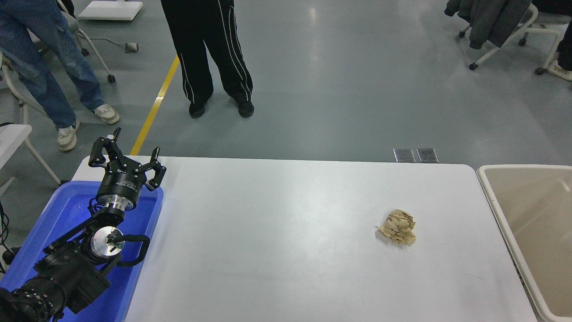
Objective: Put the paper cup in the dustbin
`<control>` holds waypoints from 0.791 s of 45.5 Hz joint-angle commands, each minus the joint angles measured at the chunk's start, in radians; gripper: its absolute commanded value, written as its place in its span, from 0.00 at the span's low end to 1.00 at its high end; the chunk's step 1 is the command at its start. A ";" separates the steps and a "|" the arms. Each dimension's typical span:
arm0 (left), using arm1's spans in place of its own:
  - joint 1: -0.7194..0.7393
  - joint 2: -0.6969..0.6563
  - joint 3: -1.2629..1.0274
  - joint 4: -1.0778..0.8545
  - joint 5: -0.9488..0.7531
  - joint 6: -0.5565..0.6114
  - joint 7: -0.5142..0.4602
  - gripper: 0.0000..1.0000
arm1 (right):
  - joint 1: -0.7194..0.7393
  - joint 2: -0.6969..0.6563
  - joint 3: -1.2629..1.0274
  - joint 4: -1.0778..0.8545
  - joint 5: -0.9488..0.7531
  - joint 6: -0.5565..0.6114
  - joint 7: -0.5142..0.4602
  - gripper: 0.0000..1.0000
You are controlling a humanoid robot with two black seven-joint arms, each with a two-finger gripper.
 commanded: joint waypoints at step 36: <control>0.000 0.000 0.000 0.000 0.000 0.000 0.000 1.00 | 0.165 -0.115 0.113 0.214 0.147 -0.156 0.003 0.99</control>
